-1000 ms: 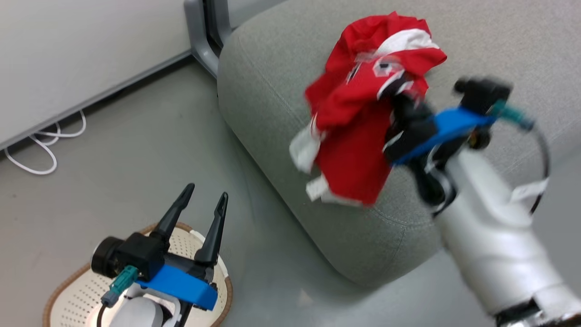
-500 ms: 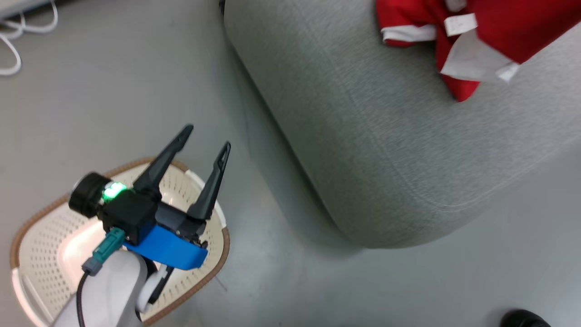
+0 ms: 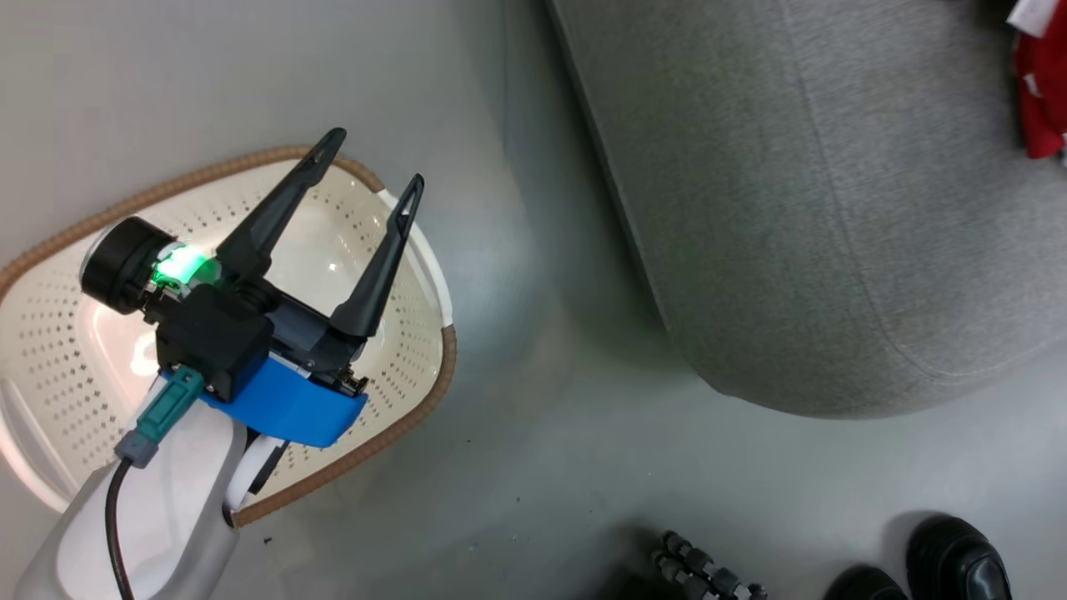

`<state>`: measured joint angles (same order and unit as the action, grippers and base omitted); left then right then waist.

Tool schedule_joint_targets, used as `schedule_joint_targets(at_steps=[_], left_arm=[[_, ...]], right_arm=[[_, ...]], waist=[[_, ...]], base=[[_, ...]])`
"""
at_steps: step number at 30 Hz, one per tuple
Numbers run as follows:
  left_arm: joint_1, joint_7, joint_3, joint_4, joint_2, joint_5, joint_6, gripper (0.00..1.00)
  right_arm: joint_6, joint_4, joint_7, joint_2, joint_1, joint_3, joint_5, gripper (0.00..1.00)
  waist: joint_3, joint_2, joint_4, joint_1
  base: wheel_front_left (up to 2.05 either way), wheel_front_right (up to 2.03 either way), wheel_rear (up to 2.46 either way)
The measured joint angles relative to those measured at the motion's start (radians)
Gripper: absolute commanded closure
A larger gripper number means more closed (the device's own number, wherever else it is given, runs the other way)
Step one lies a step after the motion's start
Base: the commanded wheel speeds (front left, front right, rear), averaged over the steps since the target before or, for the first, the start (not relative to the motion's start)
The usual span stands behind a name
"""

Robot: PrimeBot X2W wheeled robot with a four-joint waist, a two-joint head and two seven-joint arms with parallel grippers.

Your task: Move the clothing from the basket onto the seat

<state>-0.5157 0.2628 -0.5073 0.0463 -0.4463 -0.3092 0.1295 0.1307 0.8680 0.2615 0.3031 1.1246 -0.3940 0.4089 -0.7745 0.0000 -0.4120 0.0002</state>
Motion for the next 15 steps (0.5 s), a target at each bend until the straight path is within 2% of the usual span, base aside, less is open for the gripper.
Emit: schedule_joint_targets(at_steps=[8,9,11,12,15], left_arm=[[-0.004,0.0,-0.003,0.003,-0.002,0.0,0.0,0.0],[-0.004,0.0,-0.002,0.004,0.001,0.0,0.0,0.0],[-0.005,0.0,0.001,0.005,0.006,0.0,0.0,0.0],[-0.005,0.0,0.002,0.007,0.008,0.0,0.0,0.0],[-0.005,0.0,0.002,0.01,0.015,0.0,0.0,0.0]], right_arm=[[0.0,-0.002,0.001,-0.043,-0.007,-0.073,-0.074,1.0],[0.0,-0.001,0.001,-0.045,-0.007,-0.078,-0.079,0.89],[0.0,0.001,0.001,-0.048,-0.007,-0.081,-0.096,0.33],[0.0,0.005,0.001,-0.049,-0.007,-0.08,-0.102,0.0],[0.0,0.022,0.001,-0.052,-0.007,-0.073,-0.102,0.0]], waist=[[-0.028,0.0,0.027,0.0],[-0.024,0.0,0.028,0.0],[-0.018,0.0,0.032,-0.0001],[-0.015,0.0,0.034,-0.0001],[-0.007,0.0,0.039,-0.0001]], base=[[0.0,0.0,0.0],[0.0,0.0,0.0],[0.0,0.0,0.0],[0.0,0.0,0.0],[0.0,0.0,0.0]])
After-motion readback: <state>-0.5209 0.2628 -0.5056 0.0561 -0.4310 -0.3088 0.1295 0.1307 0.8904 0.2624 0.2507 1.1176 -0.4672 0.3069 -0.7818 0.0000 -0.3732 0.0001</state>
